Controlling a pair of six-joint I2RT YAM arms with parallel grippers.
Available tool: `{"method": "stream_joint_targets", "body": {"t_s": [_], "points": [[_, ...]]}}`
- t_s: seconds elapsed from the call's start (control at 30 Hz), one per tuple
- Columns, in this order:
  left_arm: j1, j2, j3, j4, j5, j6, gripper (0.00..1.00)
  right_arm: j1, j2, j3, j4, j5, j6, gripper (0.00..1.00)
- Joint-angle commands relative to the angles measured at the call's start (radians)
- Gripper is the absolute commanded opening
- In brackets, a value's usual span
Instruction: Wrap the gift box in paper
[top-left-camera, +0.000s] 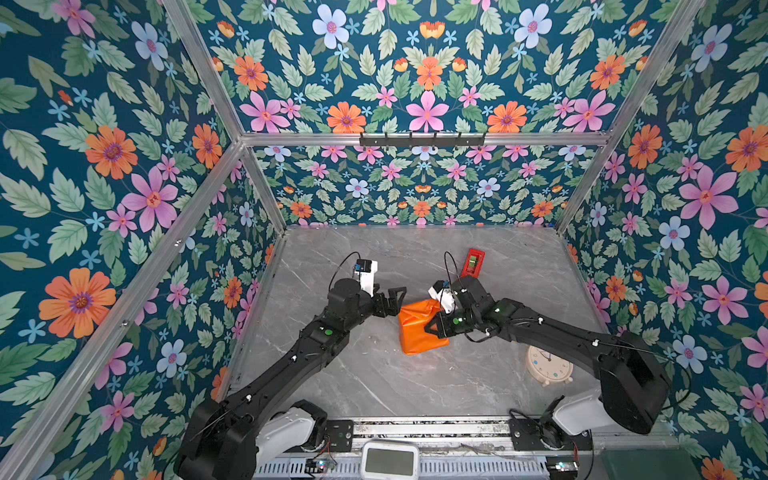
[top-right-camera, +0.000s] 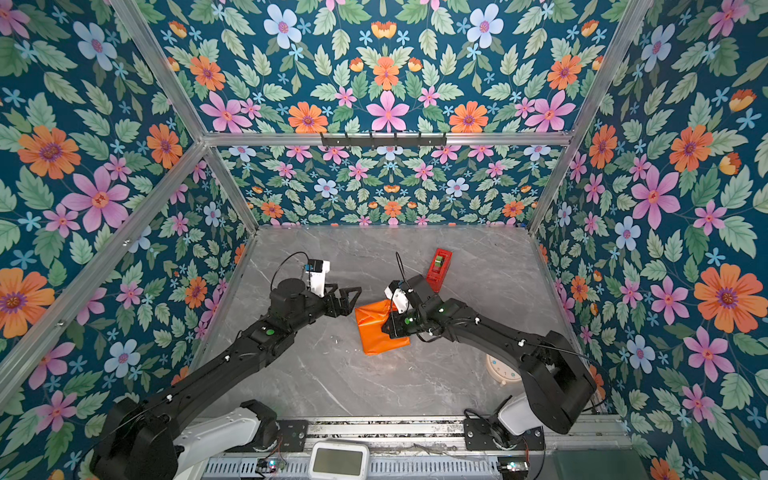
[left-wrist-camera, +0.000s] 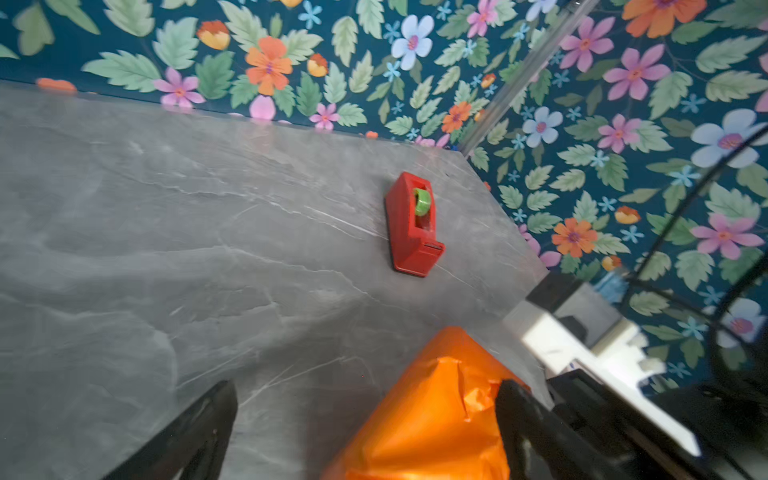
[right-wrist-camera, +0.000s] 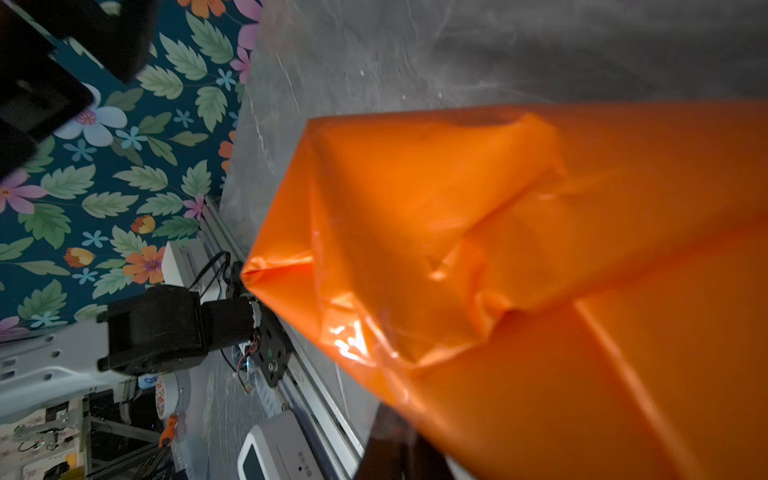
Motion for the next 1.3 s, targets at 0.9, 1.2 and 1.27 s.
{"method": "stream_joint_targets", "body": {"t_s": [0.9,1.2,1.27], "points": [[0.338,0.151,-0.33,0.543,-0.611,0.424,1.0,-0.525,-0.2,-0.402,0.343,0.989,-0.273,0.99],[0.463,0.373,-0.304,0.798,-0.362,0.392,1.0,-0.695,-0.185,-0.565,0.73,0.621,-0.379,0.99],[0.483,0.389,-0.288,0.794,-0.299,0.402,1.0,-0.735,-0.19,-0.584,0.781,0.54,-0.385,0.99]]}}
